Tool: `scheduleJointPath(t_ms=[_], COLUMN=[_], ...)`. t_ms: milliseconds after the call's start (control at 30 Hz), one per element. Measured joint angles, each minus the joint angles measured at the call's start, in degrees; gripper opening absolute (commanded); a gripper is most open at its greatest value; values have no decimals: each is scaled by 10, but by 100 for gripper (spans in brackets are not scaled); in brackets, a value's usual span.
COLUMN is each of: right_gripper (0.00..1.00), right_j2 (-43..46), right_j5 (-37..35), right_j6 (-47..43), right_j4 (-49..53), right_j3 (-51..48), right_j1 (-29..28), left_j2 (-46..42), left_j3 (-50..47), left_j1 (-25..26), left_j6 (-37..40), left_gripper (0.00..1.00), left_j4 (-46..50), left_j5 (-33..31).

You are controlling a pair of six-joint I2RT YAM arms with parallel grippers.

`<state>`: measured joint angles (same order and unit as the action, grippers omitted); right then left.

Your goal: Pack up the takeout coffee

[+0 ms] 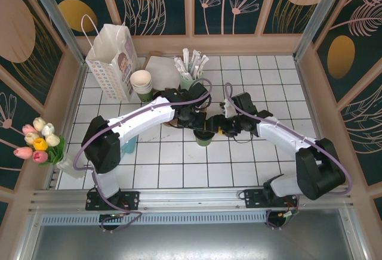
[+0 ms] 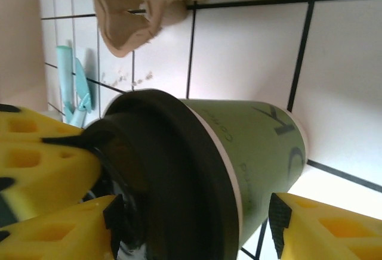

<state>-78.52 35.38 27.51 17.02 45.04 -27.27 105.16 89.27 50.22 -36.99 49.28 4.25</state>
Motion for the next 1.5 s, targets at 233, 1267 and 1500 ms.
scheduleJointPath(t_ms=[233,1267,1500], right_gripper=[53,47,46], right_j2=[1,5,5], right_j5=[-7,-42,-43], right_j6=[2,16,18], right_j4=[-5,-26,-39], right_j3=[-1,-1,-10], right_j1=[-3,-21,-21], left_j2=[0,-161,-162], left_j3=[0,-359,-392], left_j1=[-1,-122,-126], left_j6=[9,-139,-139], left_gripper=[21,23,15], left_j4=[-1,-392,-445], left_j5=[8,269,286])
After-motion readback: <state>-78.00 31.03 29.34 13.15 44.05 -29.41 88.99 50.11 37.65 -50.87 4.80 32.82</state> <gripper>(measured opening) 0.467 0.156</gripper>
